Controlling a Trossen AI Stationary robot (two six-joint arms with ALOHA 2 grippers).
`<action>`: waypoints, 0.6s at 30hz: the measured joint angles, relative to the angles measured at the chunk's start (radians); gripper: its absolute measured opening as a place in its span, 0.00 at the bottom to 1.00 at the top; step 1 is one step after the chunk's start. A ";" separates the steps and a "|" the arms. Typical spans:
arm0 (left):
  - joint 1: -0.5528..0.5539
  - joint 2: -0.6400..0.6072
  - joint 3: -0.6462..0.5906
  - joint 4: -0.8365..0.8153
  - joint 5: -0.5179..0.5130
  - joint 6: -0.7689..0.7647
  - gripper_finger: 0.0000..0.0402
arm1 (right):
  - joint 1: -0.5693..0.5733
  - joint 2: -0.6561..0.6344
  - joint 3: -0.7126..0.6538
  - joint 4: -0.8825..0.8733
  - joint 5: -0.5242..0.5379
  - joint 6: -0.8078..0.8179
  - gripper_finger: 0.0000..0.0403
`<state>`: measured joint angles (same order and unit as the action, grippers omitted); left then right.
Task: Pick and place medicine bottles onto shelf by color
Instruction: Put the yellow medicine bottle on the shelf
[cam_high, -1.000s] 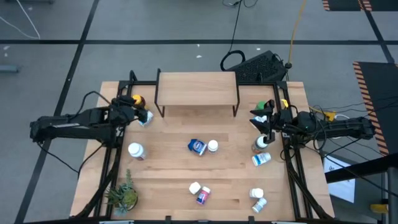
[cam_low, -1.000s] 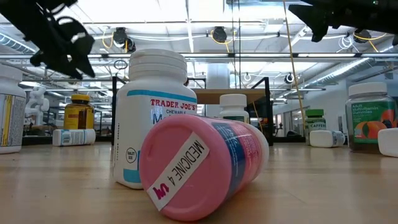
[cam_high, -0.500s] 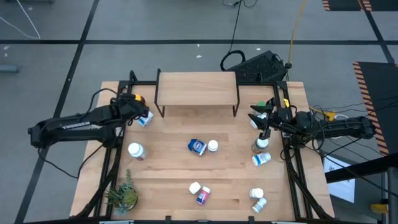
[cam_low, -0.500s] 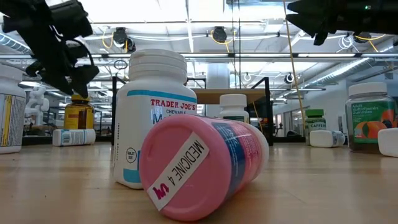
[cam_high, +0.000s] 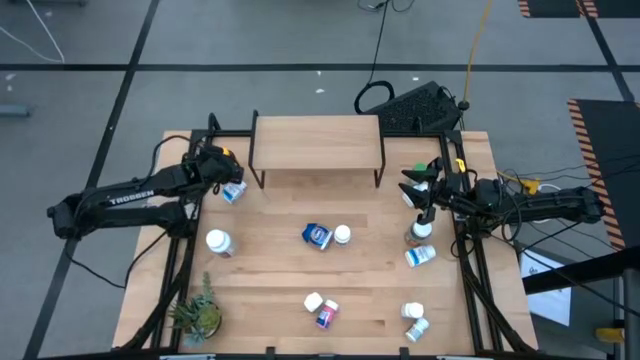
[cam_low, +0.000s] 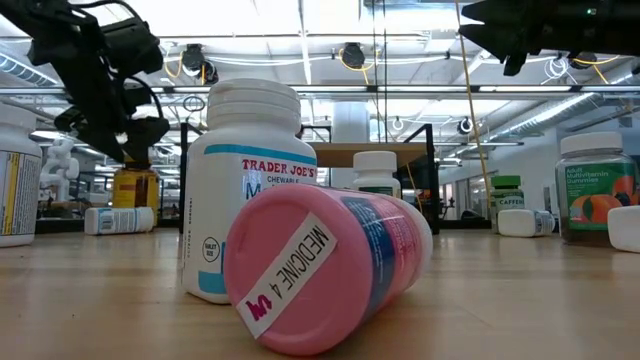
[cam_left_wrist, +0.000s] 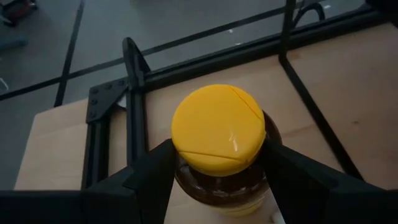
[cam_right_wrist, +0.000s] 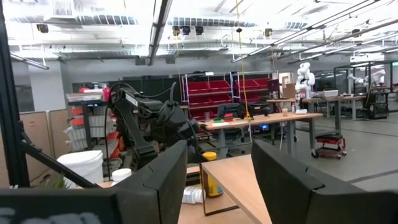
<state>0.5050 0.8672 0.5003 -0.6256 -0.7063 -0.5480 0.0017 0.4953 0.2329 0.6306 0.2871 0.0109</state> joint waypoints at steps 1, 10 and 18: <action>0.008 0.007 0.000 0.001 0.000 0.000 0.59 | 0.000 0.000 0.000 -0.001 0.000 0.000 0.44; 0.030 0.020 0.000 0.019 0.000 0.023 0.52 | 0.000 0.000 0.000 -0.007 -0.001 -0.005 0.44; 0.030 0.021 -0.001 0.036 0.004 0.051 0.28 | 0.000 0.000 0.000 -0.007 -0.001 -0.019 0.44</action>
<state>0.5354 0.8879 0.4995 -0.5900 -0.7018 -0.4971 0.0019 0.4953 0.2329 0.6235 0.2859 -0.0078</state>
